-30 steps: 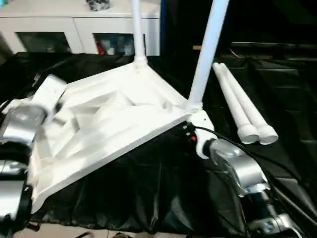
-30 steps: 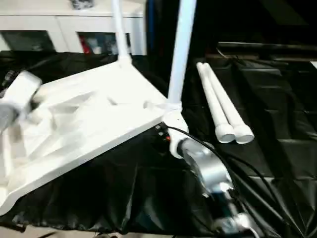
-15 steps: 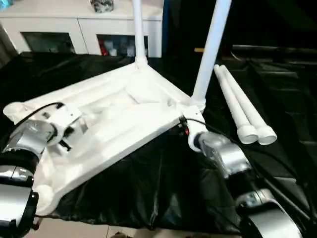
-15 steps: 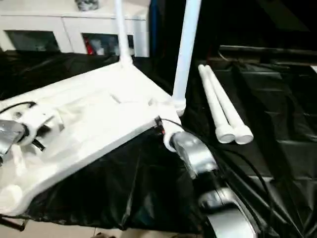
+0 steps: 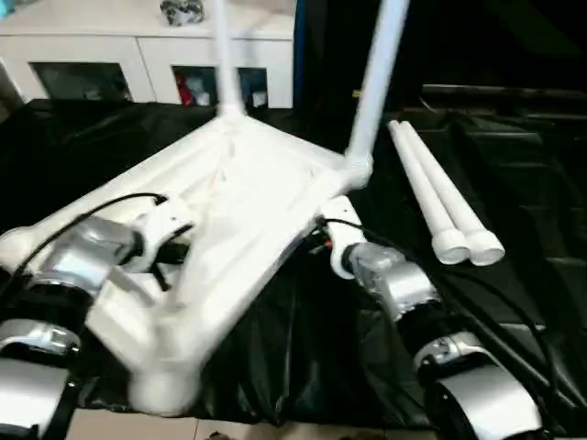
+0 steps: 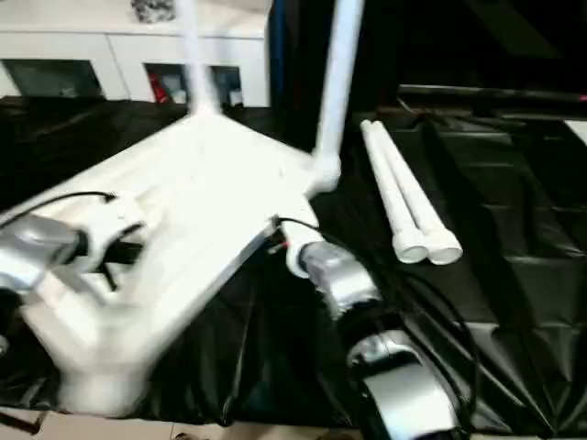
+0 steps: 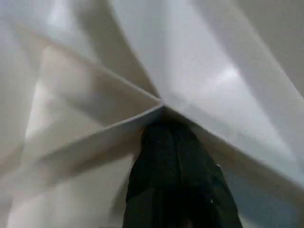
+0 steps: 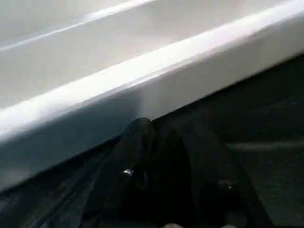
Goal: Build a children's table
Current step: Rotate table base
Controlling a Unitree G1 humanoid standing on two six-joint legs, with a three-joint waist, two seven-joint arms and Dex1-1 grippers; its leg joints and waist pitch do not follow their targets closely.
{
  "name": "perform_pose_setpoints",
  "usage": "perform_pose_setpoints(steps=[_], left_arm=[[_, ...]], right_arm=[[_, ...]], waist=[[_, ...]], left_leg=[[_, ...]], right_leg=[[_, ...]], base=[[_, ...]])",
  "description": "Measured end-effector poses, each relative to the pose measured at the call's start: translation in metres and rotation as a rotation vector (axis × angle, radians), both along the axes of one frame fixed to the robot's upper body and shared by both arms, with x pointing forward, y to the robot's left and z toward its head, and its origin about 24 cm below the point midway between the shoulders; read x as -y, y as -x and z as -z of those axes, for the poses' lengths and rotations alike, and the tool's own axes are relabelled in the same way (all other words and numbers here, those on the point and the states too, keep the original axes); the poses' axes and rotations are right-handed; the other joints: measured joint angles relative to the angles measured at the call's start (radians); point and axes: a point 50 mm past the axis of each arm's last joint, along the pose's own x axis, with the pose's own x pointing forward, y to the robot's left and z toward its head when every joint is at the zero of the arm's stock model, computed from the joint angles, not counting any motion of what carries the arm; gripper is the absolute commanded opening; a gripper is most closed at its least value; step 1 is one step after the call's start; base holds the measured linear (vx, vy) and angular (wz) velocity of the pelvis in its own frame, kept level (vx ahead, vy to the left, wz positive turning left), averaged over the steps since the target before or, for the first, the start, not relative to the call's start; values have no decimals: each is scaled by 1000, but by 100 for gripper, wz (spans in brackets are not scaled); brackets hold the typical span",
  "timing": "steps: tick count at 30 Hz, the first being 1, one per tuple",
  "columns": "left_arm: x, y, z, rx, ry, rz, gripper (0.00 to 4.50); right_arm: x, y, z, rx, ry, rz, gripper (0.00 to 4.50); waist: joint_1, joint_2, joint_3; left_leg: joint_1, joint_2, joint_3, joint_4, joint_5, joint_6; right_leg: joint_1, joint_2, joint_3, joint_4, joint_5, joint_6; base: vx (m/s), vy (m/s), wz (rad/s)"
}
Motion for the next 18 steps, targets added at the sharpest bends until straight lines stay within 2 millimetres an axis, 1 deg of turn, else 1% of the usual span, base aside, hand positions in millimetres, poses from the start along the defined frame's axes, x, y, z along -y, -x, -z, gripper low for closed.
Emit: perform_pose_setpoints(steps=[2,4,9,13,17,18], left_arm=[[6,0,0,-5,12,15,0],[9,0,0,-3,19,24,0],[16,0,1,-9,41,21,0],[21,-4,5,26,62,-28,0],[34,-15,10,102,84,-129,0],[36,-17,11,117,84,-143,0]], right_arm=[[-3,0,1,4,-3,-8,67],[-5,-1,0,7,-5,-14,52],[-10,0,0,14,-24,-45,6],[-8,-1,-1,26,-34,-43,2],[0,-5,-4,52,-35,-34,2],[1,-5,-5,58,-37,-36,2]], waist=[[-9,-2,0],[-14,-2,0],[-18,-2,0],[-12,-2,0],[3,-2,1],[4,-2,2]], left_leg=[[0,0,0,0,0,0],[0,0,0,0,0,0],[0,0,-1,0,0,0],[0,0,0,0,0,0],[0,0,-1,0,0,0],[-1,0,-1,0,0,0]], right_leg=[[0,0,0,0,0,0],[0,0,0,0,0,0],[0,1,0,-1,0,0],[0,0,0,-1,0,-1],[0,0,0,-1,3,-4],[0,0,0,-1,3,-5]], base=[[0,0,0],[0,0,0],[0,0,0],[0,0,0],[0,0,0],[0,0,0]])
